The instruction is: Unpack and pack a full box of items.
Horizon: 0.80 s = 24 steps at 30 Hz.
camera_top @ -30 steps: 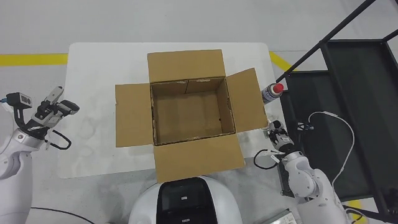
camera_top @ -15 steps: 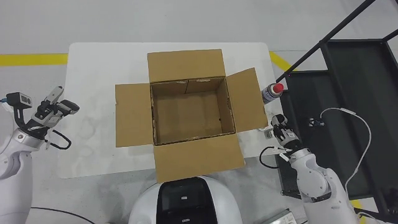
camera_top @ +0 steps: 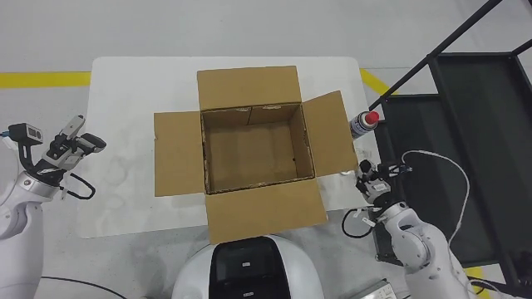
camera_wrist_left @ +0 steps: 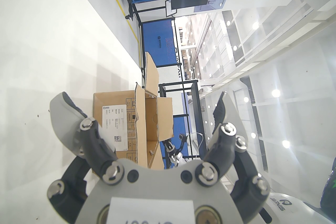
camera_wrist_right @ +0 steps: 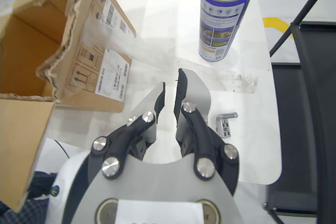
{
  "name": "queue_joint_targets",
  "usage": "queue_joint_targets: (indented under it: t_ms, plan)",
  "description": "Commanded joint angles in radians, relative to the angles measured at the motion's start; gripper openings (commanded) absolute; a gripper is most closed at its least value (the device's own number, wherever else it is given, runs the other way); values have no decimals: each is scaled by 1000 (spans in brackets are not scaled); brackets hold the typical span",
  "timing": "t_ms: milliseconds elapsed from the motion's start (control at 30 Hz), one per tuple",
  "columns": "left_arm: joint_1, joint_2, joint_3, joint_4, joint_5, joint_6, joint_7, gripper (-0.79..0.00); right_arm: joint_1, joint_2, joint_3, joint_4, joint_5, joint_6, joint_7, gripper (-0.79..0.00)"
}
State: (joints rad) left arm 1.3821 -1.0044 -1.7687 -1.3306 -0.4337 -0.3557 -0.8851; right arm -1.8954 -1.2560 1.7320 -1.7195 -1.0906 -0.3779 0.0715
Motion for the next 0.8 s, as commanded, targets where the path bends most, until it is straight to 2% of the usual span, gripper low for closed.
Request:
queue_joint_targets:
  t_ms: [0, 33, 67, 100, 167, 233, 333, 767]
  plan:
    - [0, 0, 0, 0, 0, 0, 0, 0, 15, 2, -16, 22, -93, 3, -27, -419]
    - [0, 0, 0, 0, 0, 0, 0, 0, 22, 3, -26, 33, -140, 9, -44, -400]
    - [0, 0, 0, 0, 0, 0, 0, 0, 27, 4, -37, 45, -178, 6, -61, -323]
    - [0, 0, 0, 0, 0, 0, 0, 0, 33, 5, -44, 58, -204, 7, -76, -212]
    - [0, 0, 0, 0, 0, 0, 0, 0, 44, 7, -56, 80, -265, 11, -101, -89]
    - [0, 0, 0, 0, 0, 0, 0, 0, 55, 10, -65, 102, -312, 9, -129, 0]
    - [0, 0, 0, 0, 0, 0, 0, 0, 66, 12, -63, 133, -320, -1, -168, 0]
    - [0, 0, 0, 0, 0, 0, 0, 0, 66, 12, -63, 133, -320, -1, -168, 0]
